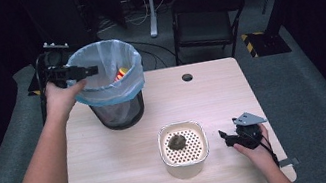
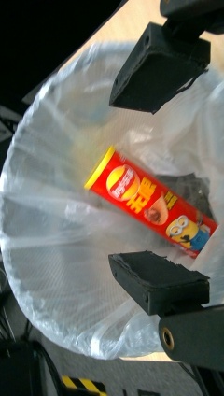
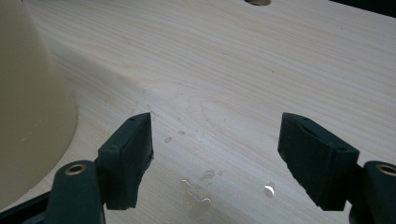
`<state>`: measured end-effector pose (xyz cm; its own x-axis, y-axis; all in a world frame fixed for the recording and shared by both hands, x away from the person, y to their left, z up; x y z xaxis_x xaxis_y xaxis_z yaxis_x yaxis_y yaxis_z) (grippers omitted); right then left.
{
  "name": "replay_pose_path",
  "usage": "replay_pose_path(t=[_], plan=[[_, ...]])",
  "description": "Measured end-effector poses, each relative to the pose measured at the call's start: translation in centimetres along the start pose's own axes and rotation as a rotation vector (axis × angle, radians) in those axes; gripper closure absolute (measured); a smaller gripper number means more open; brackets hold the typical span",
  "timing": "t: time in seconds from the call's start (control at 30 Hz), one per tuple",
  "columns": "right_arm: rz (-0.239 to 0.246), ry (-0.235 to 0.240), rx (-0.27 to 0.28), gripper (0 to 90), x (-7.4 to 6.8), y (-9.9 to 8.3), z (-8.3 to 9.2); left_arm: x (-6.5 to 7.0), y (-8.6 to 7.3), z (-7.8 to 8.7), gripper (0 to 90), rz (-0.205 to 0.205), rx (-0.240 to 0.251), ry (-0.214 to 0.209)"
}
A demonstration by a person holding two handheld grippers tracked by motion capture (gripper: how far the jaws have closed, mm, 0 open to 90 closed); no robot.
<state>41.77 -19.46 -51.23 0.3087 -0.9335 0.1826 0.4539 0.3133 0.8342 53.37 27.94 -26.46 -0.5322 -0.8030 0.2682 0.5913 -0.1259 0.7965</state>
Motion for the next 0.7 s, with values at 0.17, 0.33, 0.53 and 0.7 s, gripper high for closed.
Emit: replay_pose_path(t=[0.17, 0.33, 0.53, 0.7], plan=[[0.006, 0.002, -0.004, 25.8, 0.0, -0.1, 0.0, 0.6, -1.0, 1.4, 23.7, -0.033, -0.001, -0.039], [0.005, -0.001, -0.001, 25.8, 0.0, 0.0, 0.0, 1.2, -2.4, 2.5, 24.3, -0.055, 0.003, -0.092], [0.003, -0.004, -0.002, 25.8, 0.1, -0.1, 0.0, 2.0, -4.5, 3.2, 25.1, -0.077, -0.002, -0.126], [0.003, -0.005, -0.003, 25.8, 0.1, -0.1, 0.0, 2.3, -6.7, 3.3, 25.5, -0.098, 0.0, -0.144]])
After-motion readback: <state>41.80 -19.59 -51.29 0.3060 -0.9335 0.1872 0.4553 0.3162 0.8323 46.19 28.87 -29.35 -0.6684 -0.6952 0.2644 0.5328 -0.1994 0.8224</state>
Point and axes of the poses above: each handheld gripper's, and its own axes: z roughly backward along the jaws, y roughly out of its top, x roughly to its right, the point moved 4 cm from there along -z, roughly forward along the jaws, and after that the axes turned 13 degrees about -y, right-handed, at the moved point
